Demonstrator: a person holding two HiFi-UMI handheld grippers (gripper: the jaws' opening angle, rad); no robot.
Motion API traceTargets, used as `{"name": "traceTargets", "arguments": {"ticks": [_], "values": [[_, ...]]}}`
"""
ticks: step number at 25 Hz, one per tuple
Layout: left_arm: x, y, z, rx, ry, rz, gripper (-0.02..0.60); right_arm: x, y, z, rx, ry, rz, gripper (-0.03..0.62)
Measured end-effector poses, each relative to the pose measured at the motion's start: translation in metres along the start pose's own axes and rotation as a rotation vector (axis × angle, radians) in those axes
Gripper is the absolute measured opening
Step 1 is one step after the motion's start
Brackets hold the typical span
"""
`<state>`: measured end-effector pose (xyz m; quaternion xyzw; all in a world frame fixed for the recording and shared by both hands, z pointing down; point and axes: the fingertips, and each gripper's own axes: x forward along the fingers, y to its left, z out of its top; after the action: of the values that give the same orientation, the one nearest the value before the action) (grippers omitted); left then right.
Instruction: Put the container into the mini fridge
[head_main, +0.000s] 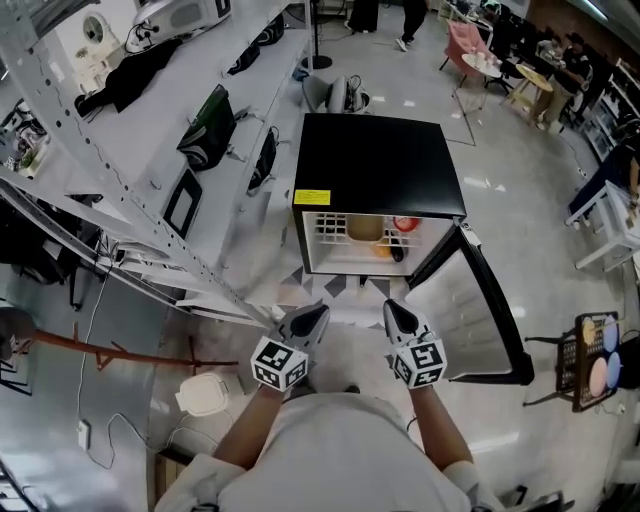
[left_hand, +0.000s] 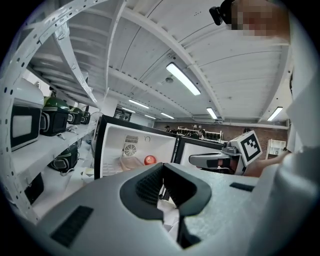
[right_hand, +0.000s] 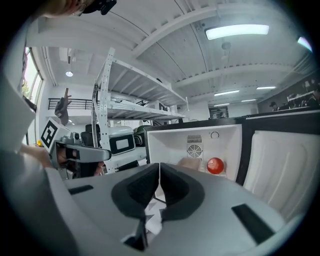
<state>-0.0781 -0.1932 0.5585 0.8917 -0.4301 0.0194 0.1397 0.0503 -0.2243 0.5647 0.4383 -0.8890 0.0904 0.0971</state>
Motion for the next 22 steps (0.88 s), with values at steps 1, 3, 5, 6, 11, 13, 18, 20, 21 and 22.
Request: {"name": "traceTargets", "arguments": {"ticks": [1, 3, 5, 6, 11, 13, 18, 20, 21, 22], "values": [[-0.001, -0.004, -0.001, 0.001, 0.000, 0.006, 0.005, -0.005, -0.001, -0.001, 0.003, -0.002, 0.009, 0.012], [-0.002, -0.012, -0.002, 0.002, -0.002, 0.020, 0.005, -0.016, -0.004, -0.004, 0.006, -0.005, 0.026, 0.012], [-0.002, -0.021, -0.002, 0.007, -0.008, 0.031, 0.005, -0.025, -0.007, -0.005, -0.001, -0.008, 0.040, 0.011], [-0.001, -0.025, -0.002, 0.011, -0.012, 0.034, 0.005, -0.029, -0.010, -0.005, -0.007, -0.010, 0.046, 0.009], [0.004, -0.042, -0.002, 0.033, -0.034, 0.040, 0.005, -0.041, -0.021, -0.002, -0.057, -0.025, 0.071, 0.009], [0.002, -0.047, -0.002, 0.031, -0.039, 0.047, 0.005, -0.046, -0.022, -0.002, -0.073, -0.027, 0.084, 0.008], [-0.006, -0.054, -0.002, 0.036, -0.044, 0.068, 0.005, -0.054, -0.022, -0.004, -0.063, -0.038, 0.084, 0.008], [-0.009, -0.053, -0.001, 0.042, -0.046, 0.071, 0.005, -0.053, -0.021, -0.003, -0.070, -0.044, 0.080, 0.008], [-0.010, -0.052, 0.000, 0.045, -0.047, 0.072, 0.005, -0.053, -0.020, -0.002, -0.074, -0.047, 0.080, 0.008], [-0.011, -0.051, 0.001, 0.049, -0.047, 0.074, 0.005, -0.052, -0.018, -0.001, -0.074, -0.051, 0.081, 0.006]]}}
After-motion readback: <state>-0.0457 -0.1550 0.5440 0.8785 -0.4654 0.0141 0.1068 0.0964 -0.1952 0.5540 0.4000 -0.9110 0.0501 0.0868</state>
